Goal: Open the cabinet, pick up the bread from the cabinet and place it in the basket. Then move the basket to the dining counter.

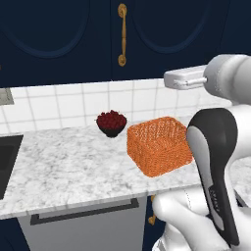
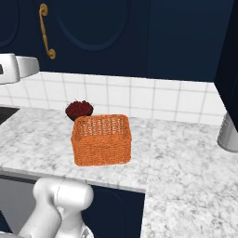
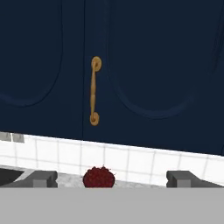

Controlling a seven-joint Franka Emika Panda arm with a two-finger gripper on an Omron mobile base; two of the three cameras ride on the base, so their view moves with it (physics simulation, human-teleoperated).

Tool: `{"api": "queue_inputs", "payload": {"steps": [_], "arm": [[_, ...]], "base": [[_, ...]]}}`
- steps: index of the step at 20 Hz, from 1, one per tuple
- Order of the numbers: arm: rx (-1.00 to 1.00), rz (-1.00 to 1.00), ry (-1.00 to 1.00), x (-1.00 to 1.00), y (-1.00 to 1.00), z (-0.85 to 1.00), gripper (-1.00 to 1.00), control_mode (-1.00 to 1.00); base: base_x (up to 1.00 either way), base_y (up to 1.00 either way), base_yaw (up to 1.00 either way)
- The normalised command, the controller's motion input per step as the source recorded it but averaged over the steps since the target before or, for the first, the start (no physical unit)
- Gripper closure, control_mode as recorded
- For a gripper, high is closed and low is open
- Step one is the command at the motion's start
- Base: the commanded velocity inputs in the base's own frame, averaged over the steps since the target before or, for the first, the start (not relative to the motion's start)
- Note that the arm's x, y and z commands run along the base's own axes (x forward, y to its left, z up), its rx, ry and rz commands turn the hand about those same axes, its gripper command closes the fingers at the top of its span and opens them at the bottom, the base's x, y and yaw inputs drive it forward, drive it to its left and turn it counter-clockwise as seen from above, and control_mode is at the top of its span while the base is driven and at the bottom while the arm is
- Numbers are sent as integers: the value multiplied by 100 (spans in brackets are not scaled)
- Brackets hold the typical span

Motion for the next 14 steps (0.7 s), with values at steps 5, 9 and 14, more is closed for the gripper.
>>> {"api": "queue_inputs", "payload": {"steps": [5,9,14], "arm": [[3,0,0,28,37,19,-100,-100],[0,-7,0,53,34,4,-100,-100],[0,-3,1,60,13,0,-100,-100]], "base": [[0,0,0],[0,0,0],[0,0,0]]}}
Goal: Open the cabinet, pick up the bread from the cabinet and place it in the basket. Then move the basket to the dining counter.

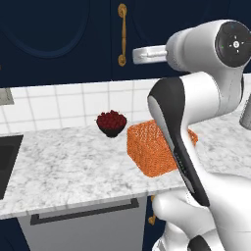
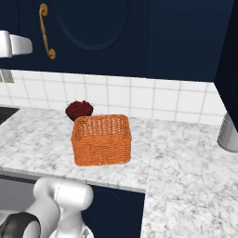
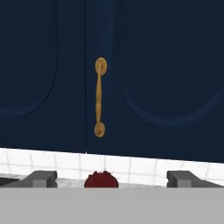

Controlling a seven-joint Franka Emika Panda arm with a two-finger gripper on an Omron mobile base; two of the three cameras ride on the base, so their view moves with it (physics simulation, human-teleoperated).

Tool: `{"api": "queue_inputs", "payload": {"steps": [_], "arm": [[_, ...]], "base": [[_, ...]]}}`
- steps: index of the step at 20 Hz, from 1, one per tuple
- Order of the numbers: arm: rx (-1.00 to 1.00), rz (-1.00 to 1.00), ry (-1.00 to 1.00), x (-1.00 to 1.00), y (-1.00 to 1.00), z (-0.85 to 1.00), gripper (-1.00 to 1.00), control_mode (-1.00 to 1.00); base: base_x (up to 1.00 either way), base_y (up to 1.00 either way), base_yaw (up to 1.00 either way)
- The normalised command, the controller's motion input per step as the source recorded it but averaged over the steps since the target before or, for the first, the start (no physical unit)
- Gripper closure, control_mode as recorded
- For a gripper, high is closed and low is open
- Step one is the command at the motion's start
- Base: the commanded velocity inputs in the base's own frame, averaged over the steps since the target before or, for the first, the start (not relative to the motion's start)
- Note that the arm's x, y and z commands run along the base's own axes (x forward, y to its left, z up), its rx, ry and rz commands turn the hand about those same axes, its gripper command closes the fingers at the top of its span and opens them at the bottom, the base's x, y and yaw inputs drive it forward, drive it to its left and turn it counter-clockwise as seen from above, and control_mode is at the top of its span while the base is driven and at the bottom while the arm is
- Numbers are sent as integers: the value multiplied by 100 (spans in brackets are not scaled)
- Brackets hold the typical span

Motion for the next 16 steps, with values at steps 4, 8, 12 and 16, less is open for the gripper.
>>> {"api": "queue_inputs", "payload": {"steps": [4,8,12,16], "arm": [[0,0,0,69,8,0,-100,-100],[0,0,4,68,6,-1,-100,-100],[0,0,2,65,20,-8,-100,-100],[0,0,0,68,31,-6,-100,-100]], "base": [[0,0,0],[0,0,0],[0,0,0],[0,0,0]]}}
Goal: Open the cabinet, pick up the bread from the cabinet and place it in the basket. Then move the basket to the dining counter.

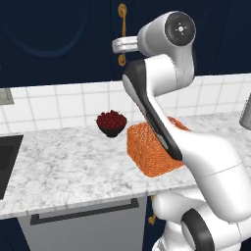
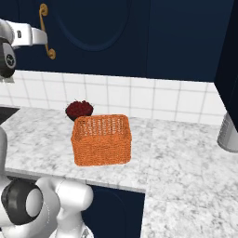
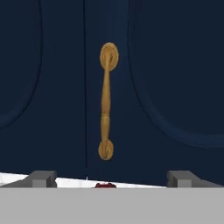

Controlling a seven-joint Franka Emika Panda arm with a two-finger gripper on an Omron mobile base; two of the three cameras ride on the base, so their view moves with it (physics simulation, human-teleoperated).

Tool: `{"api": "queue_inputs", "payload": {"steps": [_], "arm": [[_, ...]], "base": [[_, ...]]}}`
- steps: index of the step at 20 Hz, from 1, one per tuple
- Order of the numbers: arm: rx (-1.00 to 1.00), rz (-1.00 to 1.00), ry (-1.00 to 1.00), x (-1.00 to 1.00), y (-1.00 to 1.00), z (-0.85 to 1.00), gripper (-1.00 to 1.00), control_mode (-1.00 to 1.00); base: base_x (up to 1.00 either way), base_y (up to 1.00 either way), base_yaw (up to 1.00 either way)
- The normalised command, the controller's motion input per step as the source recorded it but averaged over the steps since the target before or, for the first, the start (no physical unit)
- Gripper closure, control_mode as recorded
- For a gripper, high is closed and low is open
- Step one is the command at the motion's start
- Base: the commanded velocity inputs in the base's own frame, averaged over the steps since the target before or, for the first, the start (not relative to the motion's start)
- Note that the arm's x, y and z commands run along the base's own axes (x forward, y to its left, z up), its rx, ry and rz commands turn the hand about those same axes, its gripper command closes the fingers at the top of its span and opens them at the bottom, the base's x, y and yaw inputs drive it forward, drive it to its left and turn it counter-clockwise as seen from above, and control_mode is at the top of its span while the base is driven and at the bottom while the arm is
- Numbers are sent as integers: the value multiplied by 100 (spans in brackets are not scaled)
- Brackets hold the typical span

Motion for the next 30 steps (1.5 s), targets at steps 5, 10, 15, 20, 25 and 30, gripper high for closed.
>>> {"api": "queue_inputs", "payload": {"steps": [5,10,15,20,25,30], "arm": [[0,0,0,60,9,-2,-100,-100],[0,0,0,50,0,-2,-100,-100],[0,0,0,51,1,-2,-100,-100],[0,0,0,47,14,0,-100,-100],[0,0,0,41,26,0,-100,-100],[0,0,0,41,8,-2,-100,-100]], "base": [[0,0,0],[0,0,0],[0,0,0],[0,0,0],[0,0,0],[0,0,0]]}}
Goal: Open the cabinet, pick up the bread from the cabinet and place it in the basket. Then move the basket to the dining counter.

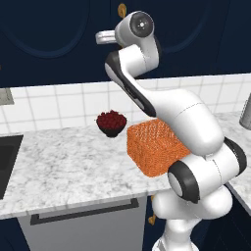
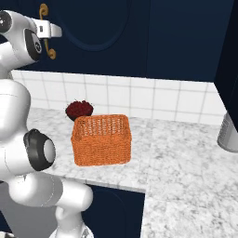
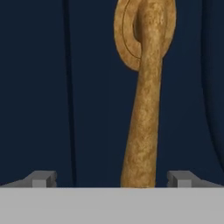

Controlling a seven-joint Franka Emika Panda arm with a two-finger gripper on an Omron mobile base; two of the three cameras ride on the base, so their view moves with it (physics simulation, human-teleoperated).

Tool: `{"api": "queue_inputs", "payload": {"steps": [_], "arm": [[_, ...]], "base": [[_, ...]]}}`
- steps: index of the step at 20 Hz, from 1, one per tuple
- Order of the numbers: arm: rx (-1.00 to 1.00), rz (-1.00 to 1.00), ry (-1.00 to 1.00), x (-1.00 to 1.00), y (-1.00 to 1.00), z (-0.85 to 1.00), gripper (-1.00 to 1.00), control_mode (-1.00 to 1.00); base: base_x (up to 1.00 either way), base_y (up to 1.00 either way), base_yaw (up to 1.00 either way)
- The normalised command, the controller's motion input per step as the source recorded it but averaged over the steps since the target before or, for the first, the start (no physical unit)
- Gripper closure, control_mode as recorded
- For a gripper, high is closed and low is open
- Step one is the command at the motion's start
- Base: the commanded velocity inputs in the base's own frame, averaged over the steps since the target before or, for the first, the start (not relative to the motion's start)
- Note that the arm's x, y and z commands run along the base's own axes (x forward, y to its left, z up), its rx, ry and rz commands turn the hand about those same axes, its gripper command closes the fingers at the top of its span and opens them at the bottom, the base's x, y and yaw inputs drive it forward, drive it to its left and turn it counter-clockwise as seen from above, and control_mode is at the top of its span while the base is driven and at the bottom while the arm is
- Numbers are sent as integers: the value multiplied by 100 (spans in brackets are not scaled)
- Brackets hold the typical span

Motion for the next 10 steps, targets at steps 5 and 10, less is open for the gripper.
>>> {"api": "queue_inputs", "payload": {"steps": [5,10], "arm": [[0,0,0,28,-6,-2,-100,-100],[0,0,0,17,-38,-23,100,-100]], "base": [[0,0,0],[0,0,0]]}}
